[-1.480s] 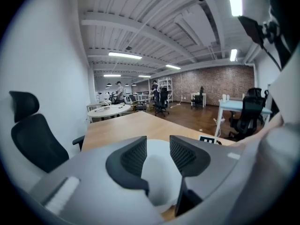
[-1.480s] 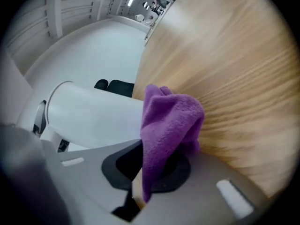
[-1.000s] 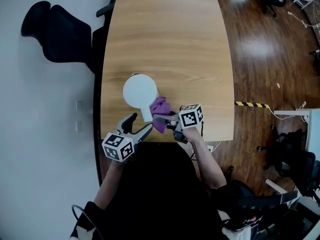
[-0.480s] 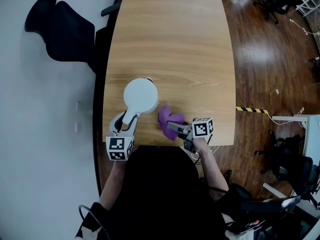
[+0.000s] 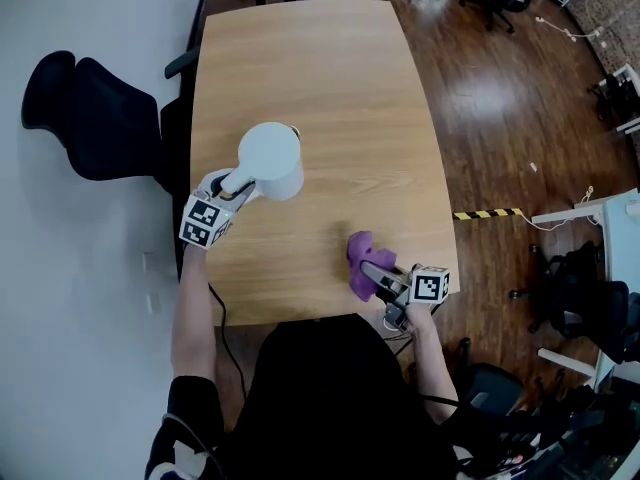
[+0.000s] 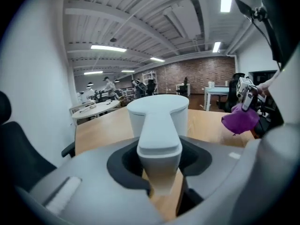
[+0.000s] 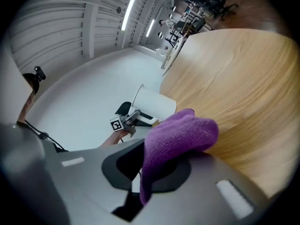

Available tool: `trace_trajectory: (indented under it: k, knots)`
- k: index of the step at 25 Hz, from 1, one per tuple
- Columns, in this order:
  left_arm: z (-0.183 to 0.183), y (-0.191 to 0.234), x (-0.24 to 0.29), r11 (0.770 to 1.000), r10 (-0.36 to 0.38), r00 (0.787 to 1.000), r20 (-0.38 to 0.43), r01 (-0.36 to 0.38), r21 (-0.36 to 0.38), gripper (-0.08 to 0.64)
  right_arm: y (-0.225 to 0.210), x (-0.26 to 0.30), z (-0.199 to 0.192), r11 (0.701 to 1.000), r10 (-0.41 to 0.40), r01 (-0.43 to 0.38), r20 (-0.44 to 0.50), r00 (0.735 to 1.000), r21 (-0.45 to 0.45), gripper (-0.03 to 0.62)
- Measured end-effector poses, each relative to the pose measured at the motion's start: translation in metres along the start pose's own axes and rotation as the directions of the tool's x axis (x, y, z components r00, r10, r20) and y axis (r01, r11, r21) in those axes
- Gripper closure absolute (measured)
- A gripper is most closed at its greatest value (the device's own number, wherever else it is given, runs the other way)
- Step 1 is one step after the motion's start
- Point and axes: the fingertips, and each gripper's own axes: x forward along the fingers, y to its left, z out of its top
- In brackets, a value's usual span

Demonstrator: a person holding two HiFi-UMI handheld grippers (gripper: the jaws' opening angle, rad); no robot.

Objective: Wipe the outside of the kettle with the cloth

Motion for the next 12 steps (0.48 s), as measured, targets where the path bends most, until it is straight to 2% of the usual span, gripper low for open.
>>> trace_trajectory:
  k: [2, 5, 9, 12]
  knots:
    - [0.003, 0.014, 0.022, 0.996, -0.077, 0.997, 0.001, 0.077, 0.055, 0.291, -0.006, -0.012, -0.017, 0.998, -0.055, 0.054, 0.027, 0.998, 0.043, 0.571]
    - [0.010, 0.028, 0.049, 0.979, -0.171, 0.985, 0.011, 0.169, 0.119, 0.296, 0.005, -0.024, -0.022, 0.998, -0.066, 0.067, 0.070, 0.995, -0.008, 0.571]
    - [0.019, 0.036, 0.079, 0.943, -0.297, 0.955, 0.025, 0.289, 0.164, 0.299, -0.015, -0.037, -0.039, 0.985, -0.167, 0.162, 0.105, 0.980, 0.061, 0.571]
    - [0.020, 0.048, 0.094, 0.926, -0.341, 0.940, 0.008, 0.335, 0.172, 0.288, 0.008, -0.016, -0.029, 0.991, -0.132, 0.135, 0.117, 0.984, -0.017, 0.571]
